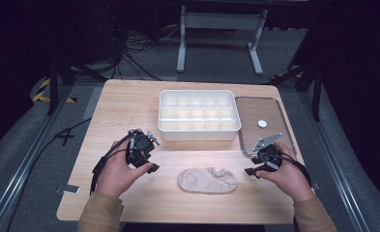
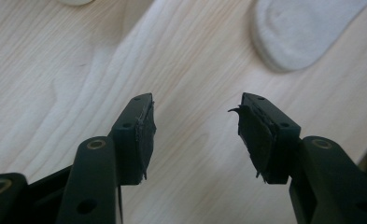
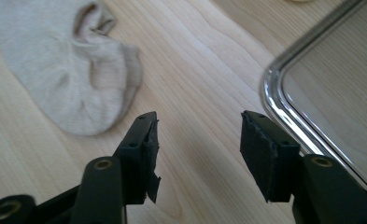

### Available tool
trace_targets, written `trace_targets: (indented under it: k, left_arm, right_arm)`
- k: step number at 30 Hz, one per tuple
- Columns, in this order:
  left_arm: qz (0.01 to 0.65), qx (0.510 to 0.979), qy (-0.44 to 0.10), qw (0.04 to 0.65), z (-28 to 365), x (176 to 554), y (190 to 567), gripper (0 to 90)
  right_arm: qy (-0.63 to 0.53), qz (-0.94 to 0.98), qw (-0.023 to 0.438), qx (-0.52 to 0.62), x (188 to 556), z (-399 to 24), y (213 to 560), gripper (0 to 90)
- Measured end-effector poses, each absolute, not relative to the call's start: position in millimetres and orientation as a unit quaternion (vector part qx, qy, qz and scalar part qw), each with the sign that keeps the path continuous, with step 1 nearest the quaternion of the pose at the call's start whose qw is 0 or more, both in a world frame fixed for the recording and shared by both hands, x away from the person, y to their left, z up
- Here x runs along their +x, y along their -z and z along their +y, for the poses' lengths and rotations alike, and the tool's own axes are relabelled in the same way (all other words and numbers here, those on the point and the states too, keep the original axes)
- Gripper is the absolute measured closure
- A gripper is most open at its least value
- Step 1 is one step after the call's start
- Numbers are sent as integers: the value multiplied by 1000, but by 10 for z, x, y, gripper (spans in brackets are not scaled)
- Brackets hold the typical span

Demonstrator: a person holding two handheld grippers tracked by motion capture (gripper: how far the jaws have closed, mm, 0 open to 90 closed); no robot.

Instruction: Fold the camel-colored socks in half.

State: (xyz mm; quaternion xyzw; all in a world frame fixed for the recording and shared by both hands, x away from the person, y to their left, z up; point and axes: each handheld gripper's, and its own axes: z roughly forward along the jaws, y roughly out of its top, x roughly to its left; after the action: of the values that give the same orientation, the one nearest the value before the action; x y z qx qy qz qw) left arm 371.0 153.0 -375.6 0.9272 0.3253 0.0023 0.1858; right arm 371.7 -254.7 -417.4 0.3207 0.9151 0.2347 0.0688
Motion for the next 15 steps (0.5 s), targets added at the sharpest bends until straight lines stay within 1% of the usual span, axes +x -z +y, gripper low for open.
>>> trace_targets:
  k: [2, 5, 10, 15]
  left_arm:
    - [323, 927, -4, 191, 1525, 3703, 3749, 465]
    - [320, 928, -13, 192, 1504, 3678, 3719, 474]
    - [312, 928, -17, 204, 1481, 3639, 3645, 484]
    - [307, 928, -14, 209, 1437, 3616, 3621, 482]
  right_arm:
    - [-242, 918, 77, 305, 3705, -2523, 4147, 541]
    - [-247, 917, 85, 303, 3707, -2521, 4125, 567]
    - [-260, 914, 97, 297, 3706, -2505, 4123, 571]
    - [-276, 912, 98, 286, 3681, -2467, 4119, 574]
